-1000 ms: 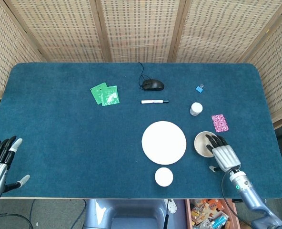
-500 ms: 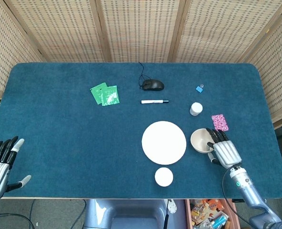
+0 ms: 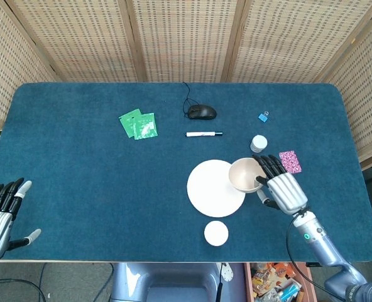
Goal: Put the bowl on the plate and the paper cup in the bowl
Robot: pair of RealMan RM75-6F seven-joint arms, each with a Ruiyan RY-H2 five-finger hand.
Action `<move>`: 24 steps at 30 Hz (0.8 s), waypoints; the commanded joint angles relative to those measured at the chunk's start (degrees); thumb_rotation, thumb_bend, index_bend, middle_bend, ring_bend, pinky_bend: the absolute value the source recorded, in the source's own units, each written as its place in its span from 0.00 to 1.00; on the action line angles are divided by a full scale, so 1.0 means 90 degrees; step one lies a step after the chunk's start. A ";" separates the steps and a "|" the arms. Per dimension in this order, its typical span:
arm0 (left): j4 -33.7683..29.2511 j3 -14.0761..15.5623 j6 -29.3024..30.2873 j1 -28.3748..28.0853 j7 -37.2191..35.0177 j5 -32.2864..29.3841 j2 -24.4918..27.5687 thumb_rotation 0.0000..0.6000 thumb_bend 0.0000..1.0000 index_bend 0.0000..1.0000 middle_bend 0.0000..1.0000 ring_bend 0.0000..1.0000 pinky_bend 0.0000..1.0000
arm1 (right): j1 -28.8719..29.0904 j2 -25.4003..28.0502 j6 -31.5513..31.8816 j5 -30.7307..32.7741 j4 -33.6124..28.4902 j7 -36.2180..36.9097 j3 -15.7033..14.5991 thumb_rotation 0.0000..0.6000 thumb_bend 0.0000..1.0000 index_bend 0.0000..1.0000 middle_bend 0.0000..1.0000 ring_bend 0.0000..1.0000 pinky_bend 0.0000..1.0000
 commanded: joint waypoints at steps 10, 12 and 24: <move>-0.0030 -0.0082 -0.0141 -0.0083 -0.0051 -0.0256 0.0039 1.00 0.00 0.00 0.00 0.00 0.00 | 0.1230 -0.0305 -0.1493 0.0338 -0.0203 -0.0409 0.0437 1.00 0.49 0.62 0.00 0.00 0.00; -0.0027 -0.0087 -0.0135 -0.0080 -0.0070 -0.0278 0.0043 1.00 0.00 0.00 0.00 0.00 0.00 | 0.1342 -0.0436 -0.1625 0.0405 -0.0034 -0.0595 0.0452 1.00 0.49 0.62 0.00 0.00 0.00; -0.0024 -0.0068 -0.0166 -0.0103 -0.0100 -0.0275 0.0057 1.00 0.00 0.00 0.00 0.00 0.00 | 0.1517 -0.0756 -0.1899 0.0681 0.0306 -0.1163 0.0323 1.00 0.49 0.62 0.00 0.00 0.00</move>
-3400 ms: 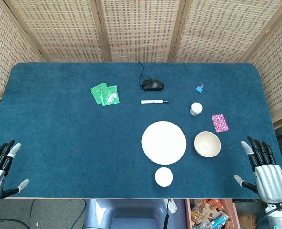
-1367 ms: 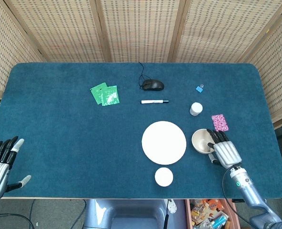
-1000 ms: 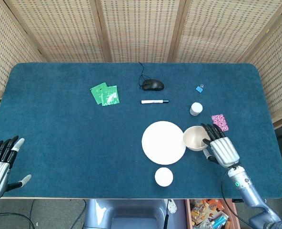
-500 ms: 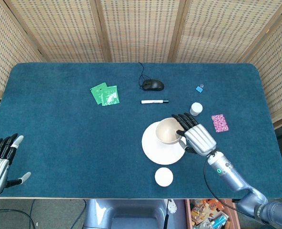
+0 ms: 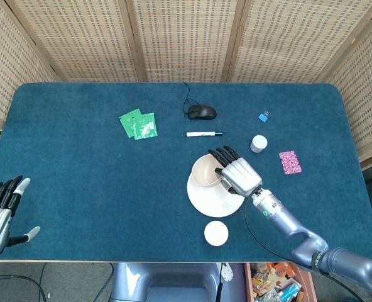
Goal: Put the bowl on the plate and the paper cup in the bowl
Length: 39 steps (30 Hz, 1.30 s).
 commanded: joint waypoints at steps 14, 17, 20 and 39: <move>-0.0011 0.0004 0.0000 -0.0009 -0.0033 -0.0028 0.0015 1.00 0.00 0.00 0.00 0.00 0.00 | 0.0015 -0.0248 0.0001 -0.0052 0.0357 -0.0044 -0.0367 1.00 0.44 0.61 0.00 0.00 0.00; -0.0009 0.0011 -0.0014 -0.0015 -0.0034 -0.0028 0.0020 1.00 0.00 0.00 0.00 0.00 0.00 | 0.0018 -0.0173 -0.0033 -0.0138 0.0349 -0.0172 -0.0500 1.00 0.26 0.51 0.00 0.00 0.00; -0.0018 0.0015 -0.0011 -0.0015 -0.0038 -0.0024 0.0024 1.00 0.00 0.00 0.00 0.00 0.00 | -0.0004 -0.0060 -0.0049 -0.0191 0.0265 -0.0483 -0.0608 1.00 0.18 0.37 0.00 0.00 0.00; -0.0030 0.0060 0.0002 -0.0017 0.0009 0.0050 0.0008 1.00 0.00 0.00 0.00 0.00 0.00 | -0.0541 0.1678 0.1114 -0.1283 -0.1782 -0.0795 -0.1289 1.00 0.17 0.10 0.00 0.00 0.00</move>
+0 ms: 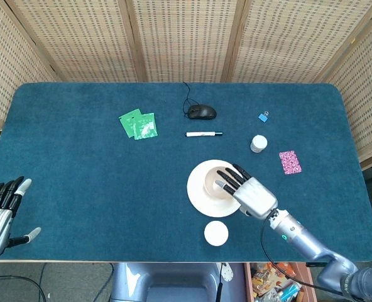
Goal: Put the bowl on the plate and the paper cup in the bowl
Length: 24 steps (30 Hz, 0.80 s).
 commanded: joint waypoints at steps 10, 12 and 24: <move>-0.0007 0.0010 -0.0032 -0.0018 0.0108 -0.0008 -0.0046 1.00 0.00 0.00 0.00 0.00 0.00 | -0.0014 0.0540 0.0739 -0.1914 -0.0289 0.0667 -0.0888 1.00 0.18 0.27 0.00 0.00 0.00; -0.0008 0.0006 -0.0032 -0.0018 0.0123 -0.0023 -0.0053 1.00 0.00 0.00 0.00 0.00 0.00 | -0.0013 0.0481 0.0743 -0.2057 -0.0264 0.0675 -0.0966 1.00 0.18 0.29 0.00 0.00 0.00; 0.0003 -0.0008 -0.0035 -0.0028 0.0113 -0.0071 -0.0055 1.00 0.00 0.00 0.00 0.00 0.00 | -0.0049 0.0115 0.0549 -0.2123 -0.0065 0.0534 -0.1002 1.00 0.19 0.35 0.00 0.00 0.00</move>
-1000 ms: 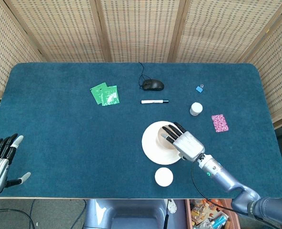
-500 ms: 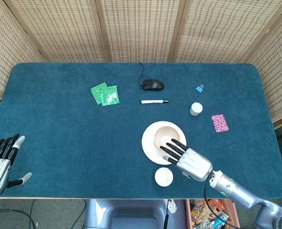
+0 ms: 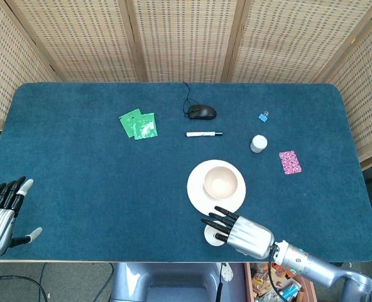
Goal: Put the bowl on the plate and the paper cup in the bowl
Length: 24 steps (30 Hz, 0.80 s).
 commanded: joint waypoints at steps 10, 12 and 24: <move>0.0011 -0.0012 -0.0039 -0.0026 0.0057 -0.0052 -0.0028 1.00 0.00 0.00 0.00 0.00 0.00 | -0.0075 -0.0457 -0.0129 0.0159 0.0521 0.0153 -0.0033 1.00 0.19 0.37 0.00 0.00 0.00; 0.0008 -0.0016 -0.0047 -0.0031 0.0070 -0.0066 -0.0034 1.00 0.00 0.00 0.00 0.00 0.00 | -0.0068 -0.0507 -0.0144 0.0147 0.0567 0.0139 -0.0036 1.00 0.21 0.38 0.00 0.00 0.00; 0.0006 -0.0013 -0.0083 -0.0046 0.0092 -0.0107 -0.0038 1.00 0.00 0.00 0.00 0.00 0.00 | -0.0081 -0.0906 -0.0252 0.0351 0.0916 0.0298 -0.0002 1.00 0.48 0.55 0.00 0.00 0.00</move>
